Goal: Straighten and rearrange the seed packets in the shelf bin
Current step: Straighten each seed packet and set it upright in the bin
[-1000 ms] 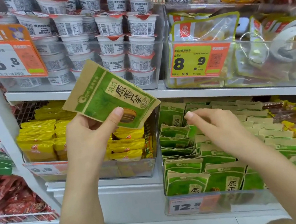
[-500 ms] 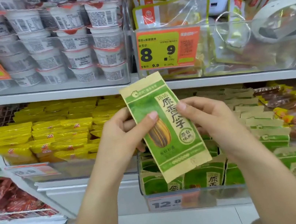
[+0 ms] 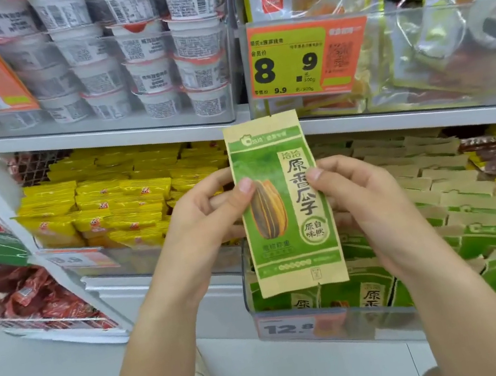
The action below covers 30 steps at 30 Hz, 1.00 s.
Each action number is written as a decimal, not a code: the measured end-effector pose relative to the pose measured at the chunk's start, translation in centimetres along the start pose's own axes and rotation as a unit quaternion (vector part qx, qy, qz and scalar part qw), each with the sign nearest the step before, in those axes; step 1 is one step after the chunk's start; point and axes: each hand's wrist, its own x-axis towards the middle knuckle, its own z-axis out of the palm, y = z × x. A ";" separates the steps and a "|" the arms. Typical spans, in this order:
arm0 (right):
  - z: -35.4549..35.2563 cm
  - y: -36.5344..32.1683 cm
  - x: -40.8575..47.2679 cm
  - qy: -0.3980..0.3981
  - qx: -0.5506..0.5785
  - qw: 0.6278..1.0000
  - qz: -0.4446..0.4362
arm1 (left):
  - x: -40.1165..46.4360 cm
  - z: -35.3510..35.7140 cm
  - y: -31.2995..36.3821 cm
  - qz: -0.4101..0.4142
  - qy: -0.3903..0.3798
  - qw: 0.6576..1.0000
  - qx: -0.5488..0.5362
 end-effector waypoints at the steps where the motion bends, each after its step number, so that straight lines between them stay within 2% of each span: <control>1: 0.1 0.1 0.1 0.002 -0.004 1.000 0.000 | 0.0 0.0 0.0 0.000 0.003 1.000 -0.004; 4: 0.8 0.4 0.4 0.012 -0.008 1.000 -0.005 | -0.2 0.0 0.2 0.009 0.038 0.999 -0.024; 6: 1.3 0.6 0.7 0.030 -0.009 0.999 -0.015 | -0.2 -0.1 0.1 0.034 0.087 0.995 -0.017; 9: 2.1 0.9 1.0 0.059 0.002 0.998 -0.029 | -0.1 -0.5 -0.4 0.100 0.155 0.974 0.135; 11: 2.6 1.0 1.1 0.072 0.017 0.996 -0.043 | -0.7 -0.4 -0.1 0.119 0.147 0.954 0.232; 14: 3.4 1.3 1.0 0.078 0.012 0.995 -0.067 | -1.6 0.1 0.4 0.085 0.081 0.922 0.370; 16: 3.6 1.5 0.8 0.069 -0.002 0.995 -0.072 | -2.0 0.4 0.5 0.072 0.056 0.907 0.412; 20: 3.9 1.4 0.6 0.039 -0.006 0.997 -0.070 | -1.8 0.2 0.7 0.071 0.093 0.912 0.393; 22: 4.0 1.4 0.5 0.036 -0.001 0.997 -0.073 | -1.6 0.0 0.8 0.059 0.091 0.933 0.344; 25: 4.1 1.1 0.5 0.050 -0.002 0.995 -0.084 | -1.4 -0.2 0.9 0.026 0.043 0.977 0.208; 30: 3.7 0.7 0.4 0.031 0.032 0.998 -0.039 | -1.5 0.3 0.9 0.035 -0.018 0.990 0.139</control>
